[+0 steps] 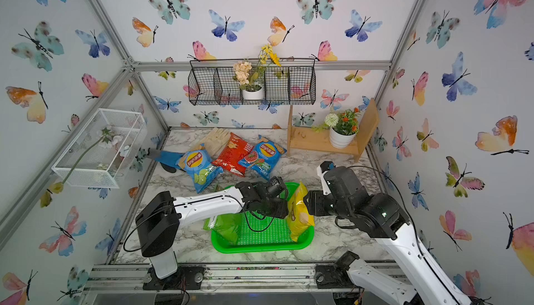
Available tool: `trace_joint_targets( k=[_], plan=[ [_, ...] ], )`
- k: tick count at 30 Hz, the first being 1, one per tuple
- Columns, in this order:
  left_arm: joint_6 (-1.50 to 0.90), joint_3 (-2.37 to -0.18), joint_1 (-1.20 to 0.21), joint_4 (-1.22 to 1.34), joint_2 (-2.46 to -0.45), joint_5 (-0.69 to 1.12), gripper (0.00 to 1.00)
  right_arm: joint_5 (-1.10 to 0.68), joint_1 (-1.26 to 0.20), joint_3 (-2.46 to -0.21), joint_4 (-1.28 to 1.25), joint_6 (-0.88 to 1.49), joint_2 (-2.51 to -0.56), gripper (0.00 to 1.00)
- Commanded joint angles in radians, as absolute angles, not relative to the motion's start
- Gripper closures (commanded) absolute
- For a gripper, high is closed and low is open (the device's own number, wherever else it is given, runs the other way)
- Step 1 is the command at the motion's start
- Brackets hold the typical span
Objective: Put the potato chips into the basket
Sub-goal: Place the potato chip in the basket.
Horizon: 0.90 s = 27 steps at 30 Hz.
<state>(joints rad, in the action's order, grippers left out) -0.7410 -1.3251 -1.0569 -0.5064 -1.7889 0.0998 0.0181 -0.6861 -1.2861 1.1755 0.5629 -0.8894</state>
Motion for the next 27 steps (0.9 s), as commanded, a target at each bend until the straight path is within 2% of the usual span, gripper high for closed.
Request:
trace_joint_targets(
  k=[1, 13, 19, 23, 27],
  plan=[
    [-0.709, -1.386, -1.043, -0.643, -1.684, 0.002, 0.41, 0.079, -0.686, -1.337, 1.19, 0.532, -0.906, 0.35],
    [-0.609, -1.498, -0.882, -0.812, -1.394, -0.113, 0.36, 0.023, -0.686, -1.428, 1.035, 0.406, -0.994, 0.3],
    [-0.515, -1.442, -0.648, -0.833, -1.275, -0.024, 0.31, -0.03, -0.686, -1.448, 0.952, 0.375, -1.094, 0.3],
    [-0.47, -1.402, -0.499, -0.799, -1.293, 0.103, 0.29, -0.059, -0.686, -1.46, 0.895, 0.368, -1.155, 0.3],
    [-0.476, -1.415, -0.415, -0.731, -1.372, 0.197, 0.27, -0.07, -0.686, -1.462, 0.843, 0.373, -1.179, 0.3]
  ],
)
